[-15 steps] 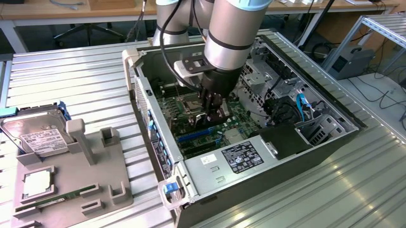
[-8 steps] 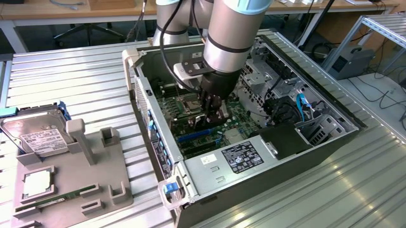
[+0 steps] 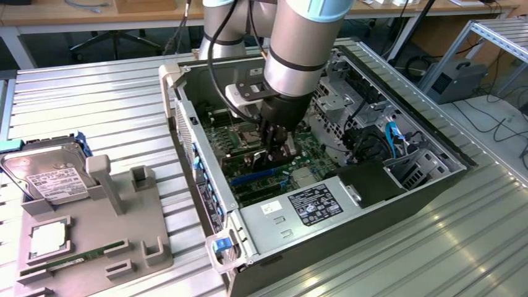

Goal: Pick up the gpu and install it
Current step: 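Insert the gpu into the slot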

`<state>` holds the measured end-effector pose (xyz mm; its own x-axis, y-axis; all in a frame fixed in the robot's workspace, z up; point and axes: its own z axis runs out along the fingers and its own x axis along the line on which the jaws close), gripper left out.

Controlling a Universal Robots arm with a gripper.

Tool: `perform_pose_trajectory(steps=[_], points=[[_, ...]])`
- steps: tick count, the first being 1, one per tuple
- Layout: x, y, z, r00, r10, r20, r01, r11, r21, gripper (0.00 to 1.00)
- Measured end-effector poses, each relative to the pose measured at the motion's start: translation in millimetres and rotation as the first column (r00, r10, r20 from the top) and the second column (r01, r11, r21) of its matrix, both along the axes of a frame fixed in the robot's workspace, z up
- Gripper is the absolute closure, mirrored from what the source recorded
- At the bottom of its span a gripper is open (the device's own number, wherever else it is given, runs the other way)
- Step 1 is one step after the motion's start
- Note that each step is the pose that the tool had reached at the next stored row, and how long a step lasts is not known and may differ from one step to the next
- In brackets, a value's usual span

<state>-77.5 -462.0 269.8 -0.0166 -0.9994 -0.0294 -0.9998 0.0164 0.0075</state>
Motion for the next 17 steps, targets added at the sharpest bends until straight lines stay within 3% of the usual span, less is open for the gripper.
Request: perform_pose_trajectory(steps=[17], points=[[-9.5,0.0,-4.2,1.0,0.0,0.0004,0.0,1.0,0.0,0.73]])
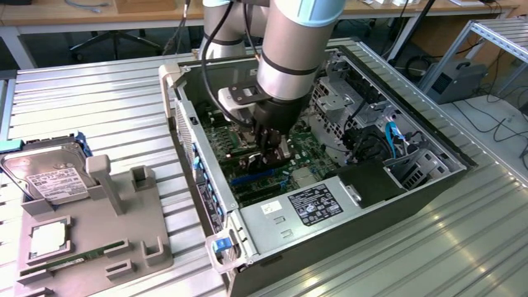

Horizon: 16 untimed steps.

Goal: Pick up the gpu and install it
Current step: 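Insert the gpu into the slot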

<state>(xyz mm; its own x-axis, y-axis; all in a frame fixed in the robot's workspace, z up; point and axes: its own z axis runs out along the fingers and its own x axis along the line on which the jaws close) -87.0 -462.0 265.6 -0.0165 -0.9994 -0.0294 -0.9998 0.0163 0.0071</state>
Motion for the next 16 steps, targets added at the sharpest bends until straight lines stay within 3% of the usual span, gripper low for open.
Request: perform_pose_trajectory(steps=[16], points=[[-3.7,0.1,-7.1,1.0,0.0,0.001,0.0,1.0,0.0001,0.73]])
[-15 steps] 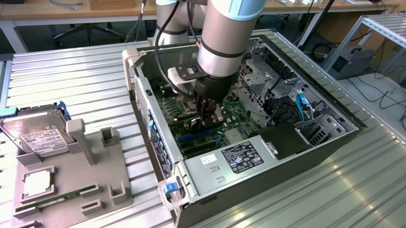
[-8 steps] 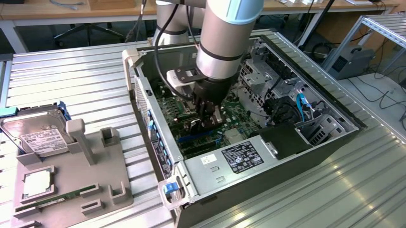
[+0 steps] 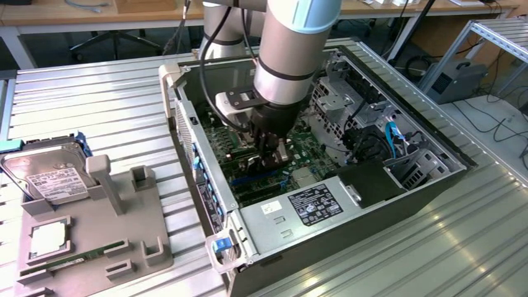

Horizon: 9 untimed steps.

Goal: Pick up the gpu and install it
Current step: 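Insert the gpu into the slot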

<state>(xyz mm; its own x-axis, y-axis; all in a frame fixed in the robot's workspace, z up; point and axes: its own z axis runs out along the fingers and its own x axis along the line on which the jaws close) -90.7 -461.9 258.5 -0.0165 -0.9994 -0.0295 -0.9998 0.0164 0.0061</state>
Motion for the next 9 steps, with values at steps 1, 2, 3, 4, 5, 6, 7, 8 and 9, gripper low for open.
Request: perform_pose_trajectory(steps=[1,2,3,4,5,6,7,8,9], points=[[-0.4,0.0,0.0,1.0,0.0,0.0,0.0,1.0,-0.0001,0.73],[-0.6,0.0,0.0,1.0,0.0,0.0,0.0,1.0,0.0,0.73],[-0.7,0.0,0.0,1.0,0.0,0.0,0.0,1.0,0.0001,0.73],[-0.9,-0.1,-0.5,1.0,0.0,0.0,0.0,1.0,0.0001,0.73],[-1.0,0.0,-1.1,1.0,0.0,0.0002,0.0,1.0,0.0002,0.73],[-1.1,0.0,-1.6,1.0,0.0,0.0004,0.0,1.0,-0.0001,0.73],[-1.3,-0.1,-1.8,1.0,0.0,0.0005,0.0,1.0,-0.0004,0.73],[-1.3,0.0,-2.0,1.0,0.0,0.0006,0.0,1.0,-0.0001,0.73],[-1.3,0.0,-2.0,1.0,0.0,0.0006,0.0,1.0,0.0,0.73]])
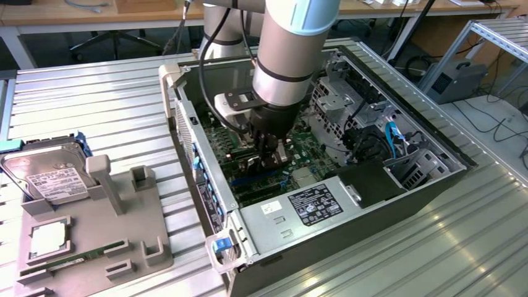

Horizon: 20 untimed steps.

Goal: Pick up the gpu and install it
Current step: 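Insert the gpu into the slot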

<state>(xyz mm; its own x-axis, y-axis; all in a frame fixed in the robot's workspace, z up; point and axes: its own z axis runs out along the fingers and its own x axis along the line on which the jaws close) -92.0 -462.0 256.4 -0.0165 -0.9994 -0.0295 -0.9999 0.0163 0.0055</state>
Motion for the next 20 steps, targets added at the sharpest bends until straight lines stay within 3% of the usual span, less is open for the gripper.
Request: perform_pose_trajectory(steps=[20], points=[[0.0,0.0,-0.6,0.9998,-0.018,0.0,0.018,0.9998,0.0003,0.73]])
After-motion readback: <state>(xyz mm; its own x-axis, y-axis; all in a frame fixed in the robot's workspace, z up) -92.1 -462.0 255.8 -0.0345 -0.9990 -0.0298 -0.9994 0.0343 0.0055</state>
